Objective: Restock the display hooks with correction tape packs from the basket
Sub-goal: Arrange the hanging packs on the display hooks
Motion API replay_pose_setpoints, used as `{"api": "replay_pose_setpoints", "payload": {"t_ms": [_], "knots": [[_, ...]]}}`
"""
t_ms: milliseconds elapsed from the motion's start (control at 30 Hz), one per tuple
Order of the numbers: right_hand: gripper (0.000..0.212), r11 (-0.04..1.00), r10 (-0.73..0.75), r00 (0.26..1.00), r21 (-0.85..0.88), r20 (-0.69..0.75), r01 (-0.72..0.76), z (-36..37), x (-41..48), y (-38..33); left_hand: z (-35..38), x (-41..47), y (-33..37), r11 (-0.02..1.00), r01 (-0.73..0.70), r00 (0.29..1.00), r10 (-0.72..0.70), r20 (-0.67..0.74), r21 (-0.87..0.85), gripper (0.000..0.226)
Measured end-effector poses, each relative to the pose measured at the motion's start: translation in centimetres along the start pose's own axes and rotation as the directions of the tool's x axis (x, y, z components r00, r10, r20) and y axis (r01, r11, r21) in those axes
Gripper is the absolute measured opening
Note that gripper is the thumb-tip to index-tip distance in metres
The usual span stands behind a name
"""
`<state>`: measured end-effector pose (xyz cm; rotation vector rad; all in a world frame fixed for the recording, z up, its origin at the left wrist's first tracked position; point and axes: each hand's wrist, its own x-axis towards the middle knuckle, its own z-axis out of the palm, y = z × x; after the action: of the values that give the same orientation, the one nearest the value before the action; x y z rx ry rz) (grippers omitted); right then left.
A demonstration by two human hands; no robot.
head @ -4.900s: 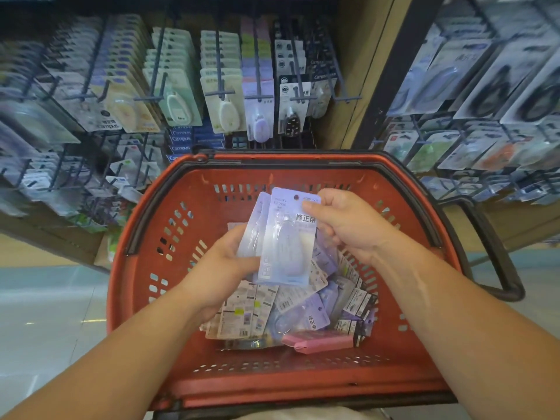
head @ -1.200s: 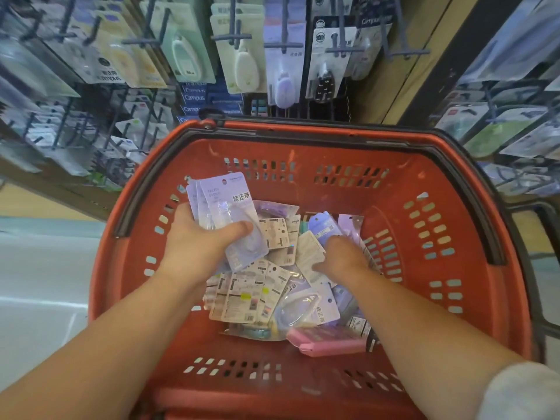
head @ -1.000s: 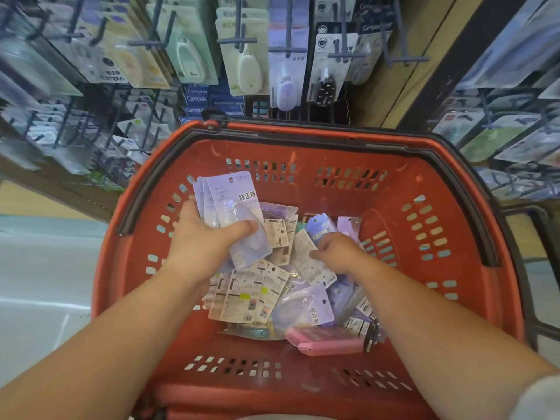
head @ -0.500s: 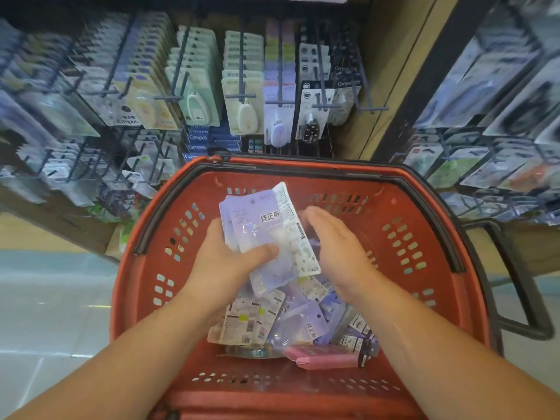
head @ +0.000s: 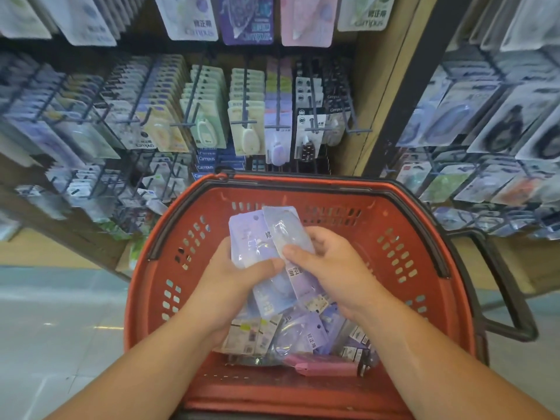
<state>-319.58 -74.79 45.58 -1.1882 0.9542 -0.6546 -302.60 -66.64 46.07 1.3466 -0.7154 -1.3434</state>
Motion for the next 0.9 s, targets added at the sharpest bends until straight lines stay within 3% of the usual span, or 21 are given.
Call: {"api": "replay_pose_setpoints", "payload": {"t_ms": [100,300,533,633,733,833,900], "knots": [[0.038,0.980,-0.127,0.992,-0.158,-0.010,0.124,0.0,-0.2,-0.5,-0.1,-0.3,-0.2,0.999,-0.012,1.000,0.011,-0.028,-0.041,0.033],[0.054,0.956,-0.066,0.972,-0.264,0.224,0.126,1.0,-0.4,-0.7,-1.0,-0.9,-0.5,0.995,-0.018,0.993,0.007,-0.117,-0.095,0.049],[0.056,0.914,-0.160,0.922,-0.301,0.352,0.274,2.9,0.4,-1.9,-2.5,-1.1,0.1,0.998,-0.049,0.988,0.044,-0.148,-0.029,0.068],[0.054,0.937,-0.092,0.912,-0.275,0.401,0.215,2.7,1.8,-1.6,-3.8,-1.3,0.8,0.995,-0.095,0.969,0.094,-0.229,0.009,0.074],[0.051,0.935,0.049,0.943,-0.348,0.329,0.073,2.5,3.9,0.1,-5.3,-1.9,1.8,0.990,-0.123,0.921,0.139,-0.365,0.066,0.076],[0.051,0.824,0.276,0.933,-0.556,0.230,-0.107,2.5,6.4,4.0,-7.2,-3.0,2.4,0.988,-0.113,0.878,0.148,-0.455,0.103,0.062],[0.057,0.706,0.390,0.896,-0.693,0.212,-0.143,2.7,8.0,7.4,-8.1,-4.0,2.6,0.990,-0.079,0.859,0.127,-0.495,0.116,0.069]]}}
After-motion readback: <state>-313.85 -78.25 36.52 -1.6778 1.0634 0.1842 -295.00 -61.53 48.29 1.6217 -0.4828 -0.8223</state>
